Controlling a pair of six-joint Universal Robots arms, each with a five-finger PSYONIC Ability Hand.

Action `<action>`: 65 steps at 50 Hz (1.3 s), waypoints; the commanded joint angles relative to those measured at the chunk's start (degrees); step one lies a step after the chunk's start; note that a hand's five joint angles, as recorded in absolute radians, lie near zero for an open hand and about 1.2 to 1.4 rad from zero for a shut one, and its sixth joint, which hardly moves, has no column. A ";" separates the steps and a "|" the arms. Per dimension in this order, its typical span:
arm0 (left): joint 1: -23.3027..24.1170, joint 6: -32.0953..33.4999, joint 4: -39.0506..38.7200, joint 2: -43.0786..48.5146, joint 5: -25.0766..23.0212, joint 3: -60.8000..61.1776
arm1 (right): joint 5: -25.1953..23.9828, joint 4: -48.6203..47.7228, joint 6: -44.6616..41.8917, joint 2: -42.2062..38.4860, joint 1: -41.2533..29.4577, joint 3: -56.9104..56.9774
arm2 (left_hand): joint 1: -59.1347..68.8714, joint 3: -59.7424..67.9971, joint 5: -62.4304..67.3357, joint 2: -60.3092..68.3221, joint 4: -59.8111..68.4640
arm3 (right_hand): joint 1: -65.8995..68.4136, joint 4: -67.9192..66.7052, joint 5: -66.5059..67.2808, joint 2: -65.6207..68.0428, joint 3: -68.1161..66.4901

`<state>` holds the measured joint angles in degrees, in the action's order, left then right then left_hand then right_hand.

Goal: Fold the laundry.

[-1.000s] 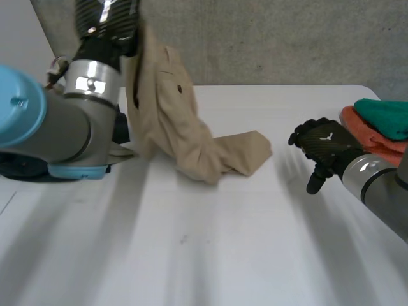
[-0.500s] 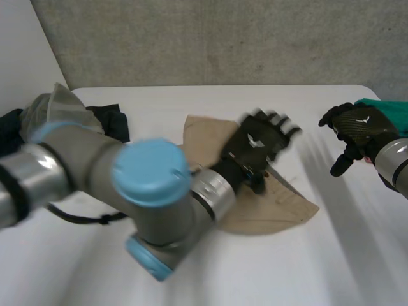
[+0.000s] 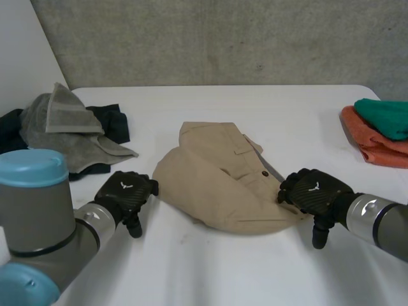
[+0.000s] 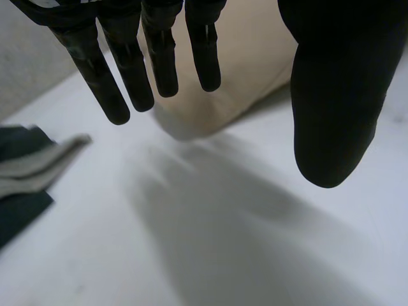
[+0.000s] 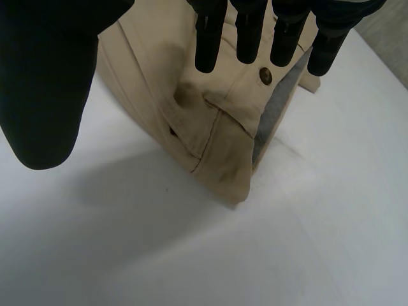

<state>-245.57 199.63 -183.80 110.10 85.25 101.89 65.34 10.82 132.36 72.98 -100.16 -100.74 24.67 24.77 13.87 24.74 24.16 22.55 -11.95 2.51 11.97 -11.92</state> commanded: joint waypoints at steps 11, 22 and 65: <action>1.06 -1.35 -15.80 16.10 -1.31 -9.95 | 0.40 -19.52 6.77 -6.71 -1.88 -3.24 | 0.84 0.74 1.65 0.78 1.36 | -3.66 -6.94 6.39 6.92 -6.97; 4.49 3.66 -20.37 22.43 -0.87 -18.21 | 0.57 -22.42 6.94 -8.12 -2.93 -2.89 | 27.04 26.94 27.85 26.97 27.55 | 57.45 -68.05 67.49 68.03 -68.08; -2.45 2.34 -11.94 8.55 -5.45 -6.44 | 4.62 -4.58 12.39 -1.17 -5.48 7.75 | -4.37 -4.47 -3.56 -4.43 -3.86 | 57.45 -68.05 67.49 68.03 -68.08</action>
<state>-247.55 199.08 -195.95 114.26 78.17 95.89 69.14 6.48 144.97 73.32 -105.72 -92.97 19.85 20.21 9.33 20.08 19.84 62.36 -68.24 58.00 67.17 -67.68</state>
